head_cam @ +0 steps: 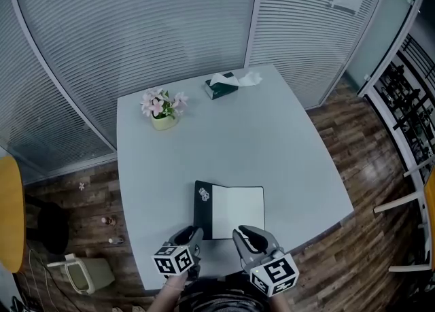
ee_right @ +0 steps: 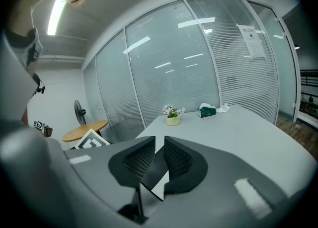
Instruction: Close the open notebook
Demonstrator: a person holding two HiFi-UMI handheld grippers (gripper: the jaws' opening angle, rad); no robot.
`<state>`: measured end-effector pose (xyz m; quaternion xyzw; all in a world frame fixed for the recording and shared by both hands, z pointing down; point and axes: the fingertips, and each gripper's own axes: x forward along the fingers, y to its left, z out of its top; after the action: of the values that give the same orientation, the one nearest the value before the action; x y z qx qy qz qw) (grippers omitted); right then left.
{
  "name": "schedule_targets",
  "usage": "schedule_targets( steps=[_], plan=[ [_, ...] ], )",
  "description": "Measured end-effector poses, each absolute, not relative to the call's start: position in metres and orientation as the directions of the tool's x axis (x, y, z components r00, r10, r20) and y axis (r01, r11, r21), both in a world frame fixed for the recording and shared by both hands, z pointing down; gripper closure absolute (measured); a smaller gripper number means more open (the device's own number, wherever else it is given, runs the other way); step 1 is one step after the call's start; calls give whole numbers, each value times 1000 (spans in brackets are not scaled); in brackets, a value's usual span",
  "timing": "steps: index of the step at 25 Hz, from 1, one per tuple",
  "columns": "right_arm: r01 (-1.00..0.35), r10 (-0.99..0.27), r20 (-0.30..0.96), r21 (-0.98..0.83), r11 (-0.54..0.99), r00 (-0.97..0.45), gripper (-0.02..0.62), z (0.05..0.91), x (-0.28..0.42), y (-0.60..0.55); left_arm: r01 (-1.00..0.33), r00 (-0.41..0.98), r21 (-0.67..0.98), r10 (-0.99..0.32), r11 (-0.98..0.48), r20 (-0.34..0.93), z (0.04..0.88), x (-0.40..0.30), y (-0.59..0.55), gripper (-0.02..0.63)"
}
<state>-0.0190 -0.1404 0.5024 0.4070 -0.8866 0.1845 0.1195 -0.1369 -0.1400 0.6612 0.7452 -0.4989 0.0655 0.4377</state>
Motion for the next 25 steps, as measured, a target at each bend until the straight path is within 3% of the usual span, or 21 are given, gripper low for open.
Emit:
schedule_targets(
  steps=[7,14,17,25],
  plan=[
    [-771,-686,355,-234,593,-635,540,501,-13,-138,-776,534,612,-674,-152,510,656,-121,-144,472],
    [-790,-706,356,-224,571,-612,540,499,0,-135,-786,541,590,-666,-184,513,654,-102,-147,509],
    [-796,-716,351,-225,561,-604,540,499,5,-134,-783,547,591,-666,-193,507,652,-96,-148,556],
    [-809,-734,341,-227,543,-588,540,497,17,-129,-768,585,591,-648,-248,488,642,-76,-147,566]
  ],
)
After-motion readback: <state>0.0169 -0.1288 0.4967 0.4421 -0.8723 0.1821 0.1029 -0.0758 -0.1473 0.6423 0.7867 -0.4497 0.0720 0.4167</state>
